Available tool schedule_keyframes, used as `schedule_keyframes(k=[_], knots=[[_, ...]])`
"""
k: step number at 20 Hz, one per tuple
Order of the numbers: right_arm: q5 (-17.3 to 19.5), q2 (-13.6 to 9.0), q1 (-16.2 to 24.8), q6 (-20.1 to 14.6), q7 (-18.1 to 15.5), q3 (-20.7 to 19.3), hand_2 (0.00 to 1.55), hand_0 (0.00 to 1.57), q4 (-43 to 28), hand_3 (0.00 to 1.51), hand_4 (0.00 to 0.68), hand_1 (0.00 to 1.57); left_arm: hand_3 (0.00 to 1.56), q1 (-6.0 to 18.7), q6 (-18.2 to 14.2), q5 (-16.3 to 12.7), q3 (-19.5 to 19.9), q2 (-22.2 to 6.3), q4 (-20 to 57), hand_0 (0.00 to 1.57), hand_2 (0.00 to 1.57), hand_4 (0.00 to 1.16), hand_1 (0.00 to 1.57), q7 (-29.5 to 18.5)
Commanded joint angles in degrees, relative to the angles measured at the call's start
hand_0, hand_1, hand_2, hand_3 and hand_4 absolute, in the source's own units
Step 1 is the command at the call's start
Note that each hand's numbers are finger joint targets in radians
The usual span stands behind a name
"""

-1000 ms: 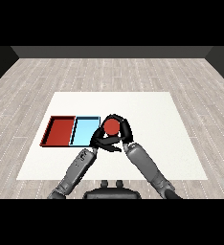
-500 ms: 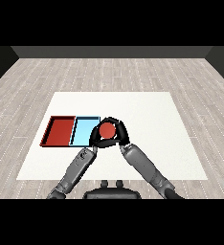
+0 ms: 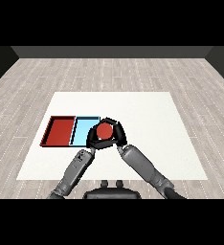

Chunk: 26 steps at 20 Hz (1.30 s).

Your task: Pick the red can and put it in the red box

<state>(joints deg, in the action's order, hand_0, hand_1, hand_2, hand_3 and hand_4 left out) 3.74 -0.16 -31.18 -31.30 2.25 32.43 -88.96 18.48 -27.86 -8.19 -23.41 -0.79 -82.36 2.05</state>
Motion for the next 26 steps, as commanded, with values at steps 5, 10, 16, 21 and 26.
schedule_keyframes(k=[5,10,16,21,26], knots=[[-0.97,0.06,3.71,2.14,0.18,-2.37,1.09,1.09,-0.98,0.97,0.000,1.09,1.46,-1.03,2.27,-1.52,2.91,-0.44,-2.34,1.57,1.54,0.95,1.57,-6.67],[3.63,0.16,1.22,2.17,5.41,-2.23,0.00,0.00,-0.58,0.00,0.000,0.00,1.49,0.40,0.34,-1.40,1.08,0.77,-1.40,1.57,1.55,1.04,1.57,-5.63],[4.89,0.15,1.41,4.26,5.01,-5.02,0.00,0.00,-1.57,0.00,0.000,0.00,1.49,1.45,-1.54,1.35,0.13,0.75,0.53,1.57,1.57,1.13,1.57,-7.06],[4.55,0.13,5.02,6.80,5.24,-8.80,0.00,0.00,-7.75,0.00,0.000,0.00,1.50,-2.93,2.05,3.76,2.90,-0.52,-2.27,1.57,1.57,1.13,1.57,-6.69],[1.17,-2.61,10.49,11.12,5.48,-13.35,0.00,0.00,-14.83,0.00,0.000,0.00,1.50,-2.35,0.68,6.74,3.67,-0.73,-4.83,1.57,1.57,1.12,1.57,-0.94]])
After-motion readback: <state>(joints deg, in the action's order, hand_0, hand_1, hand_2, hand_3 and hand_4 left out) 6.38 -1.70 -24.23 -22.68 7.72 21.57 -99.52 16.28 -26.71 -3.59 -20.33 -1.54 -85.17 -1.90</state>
